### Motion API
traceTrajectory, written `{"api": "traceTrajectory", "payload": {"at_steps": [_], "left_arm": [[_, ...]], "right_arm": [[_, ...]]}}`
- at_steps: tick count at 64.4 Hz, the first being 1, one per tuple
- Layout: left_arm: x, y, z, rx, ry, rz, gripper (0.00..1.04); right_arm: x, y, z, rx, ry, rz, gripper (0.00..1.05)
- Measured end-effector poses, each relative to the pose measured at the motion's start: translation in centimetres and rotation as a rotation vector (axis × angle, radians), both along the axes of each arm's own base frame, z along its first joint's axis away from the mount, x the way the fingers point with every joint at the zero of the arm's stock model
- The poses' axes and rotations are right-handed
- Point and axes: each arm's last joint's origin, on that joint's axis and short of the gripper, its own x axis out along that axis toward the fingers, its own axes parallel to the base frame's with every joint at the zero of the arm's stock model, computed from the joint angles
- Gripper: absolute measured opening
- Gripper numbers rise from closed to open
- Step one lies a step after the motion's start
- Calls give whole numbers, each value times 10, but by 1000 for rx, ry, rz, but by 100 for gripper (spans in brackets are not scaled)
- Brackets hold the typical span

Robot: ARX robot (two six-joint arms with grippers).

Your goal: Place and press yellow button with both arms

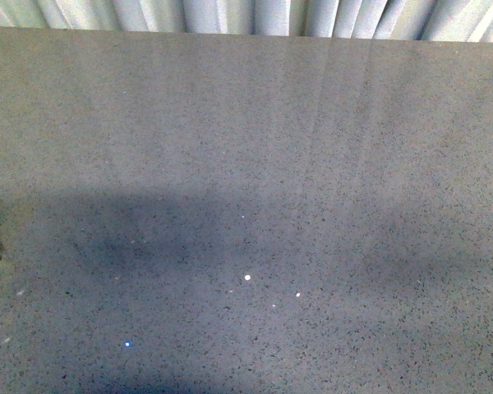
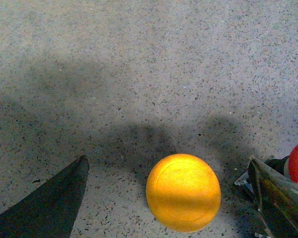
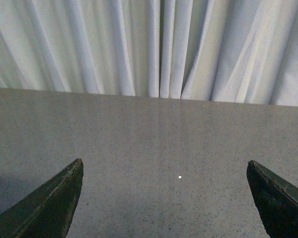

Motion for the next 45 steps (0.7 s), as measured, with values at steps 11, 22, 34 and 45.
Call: {"api": "traceTrajectory", "payload": {"at_steps": [11,22,34,45], "left_arm": [[2,2,-4,-1,9,12,96],[3,6,-3,4,4,31,96],[3,6,-7,-1,16,28,96],[4,5,-11,-5,33,28,96]], "right_arm": [[0,0,0,0,0,0,96],[0,0,0,0,0,0,96],[0,0,0,0,0,0,96],[0,0,0,0,0,0,96]]}}
